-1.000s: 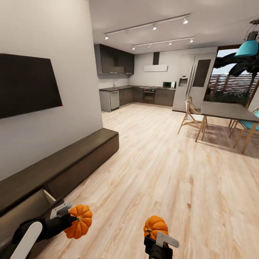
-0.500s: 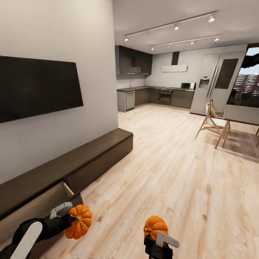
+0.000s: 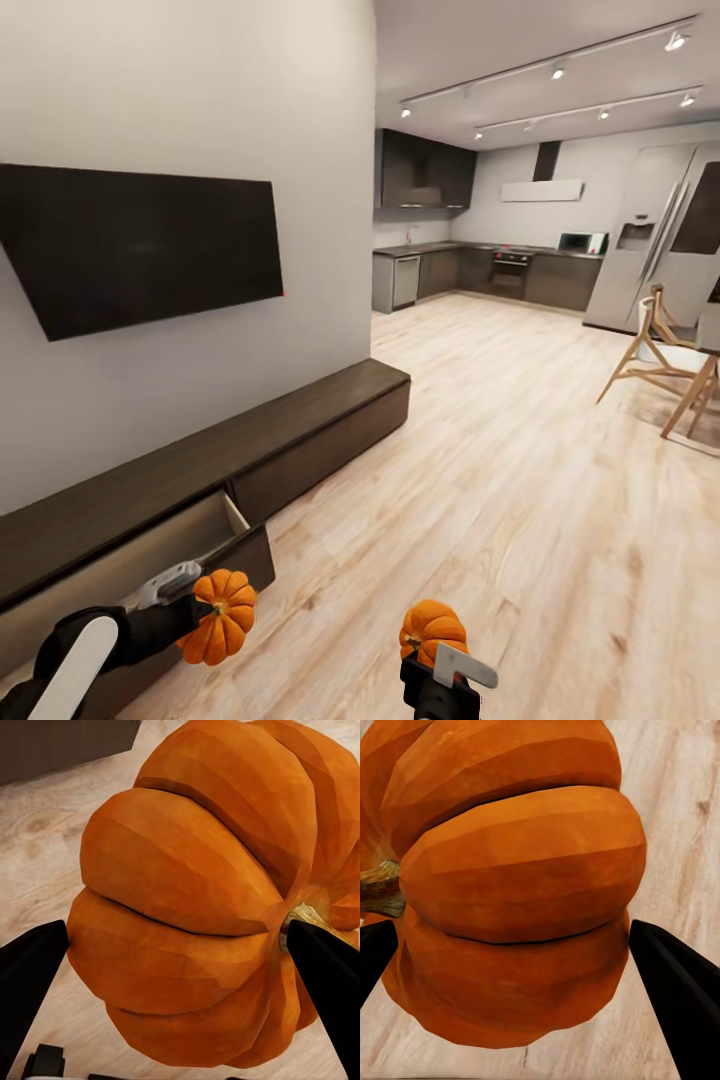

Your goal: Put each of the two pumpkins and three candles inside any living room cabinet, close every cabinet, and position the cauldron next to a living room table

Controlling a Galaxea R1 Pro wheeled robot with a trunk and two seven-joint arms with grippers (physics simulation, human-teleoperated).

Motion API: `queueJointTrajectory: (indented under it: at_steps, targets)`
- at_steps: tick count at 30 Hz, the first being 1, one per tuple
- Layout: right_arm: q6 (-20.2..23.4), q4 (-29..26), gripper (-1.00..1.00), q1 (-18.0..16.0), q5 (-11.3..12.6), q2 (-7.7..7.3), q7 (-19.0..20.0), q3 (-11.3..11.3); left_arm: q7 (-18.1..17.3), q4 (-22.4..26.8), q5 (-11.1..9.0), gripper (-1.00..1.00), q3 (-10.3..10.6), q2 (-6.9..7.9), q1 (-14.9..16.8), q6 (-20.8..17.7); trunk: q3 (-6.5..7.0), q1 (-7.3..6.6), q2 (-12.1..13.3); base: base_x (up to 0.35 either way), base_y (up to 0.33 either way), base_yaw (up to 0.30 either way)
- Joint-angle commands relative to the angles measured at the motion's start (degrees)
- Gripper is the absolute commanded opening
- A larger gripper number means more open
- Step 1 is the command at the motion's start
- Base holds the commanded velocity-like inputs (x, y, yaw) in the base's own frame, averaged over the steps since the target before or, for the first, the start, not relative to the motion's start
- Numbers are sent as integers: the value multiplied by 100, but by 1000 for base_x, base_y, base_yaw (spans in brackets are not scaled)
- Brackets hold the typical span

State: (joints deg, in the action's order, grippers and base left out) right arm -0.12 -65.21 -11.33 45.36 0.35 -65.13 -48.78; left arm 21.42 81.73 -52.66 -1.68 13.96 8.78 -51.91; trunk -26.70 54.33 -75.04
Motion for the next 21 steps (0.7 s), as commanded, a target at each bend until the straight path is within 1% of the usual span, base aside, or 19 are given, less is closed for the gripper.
queueJointTrajectory:
  at_steps: [1, 21]
  targets:
    - [3, -1, -100, -1, -10, 0, -17, 0, 3, 0, -20, -100, 1, -1, 1, 5, 19, -23, 41, 0, 0, 291]
    - [3, -1, -100, -1, -10, 6, -8, -9, 12, -2, -17, -100, 1, 2, 1, 4, 378, -462, 843, 0, 0, 291]
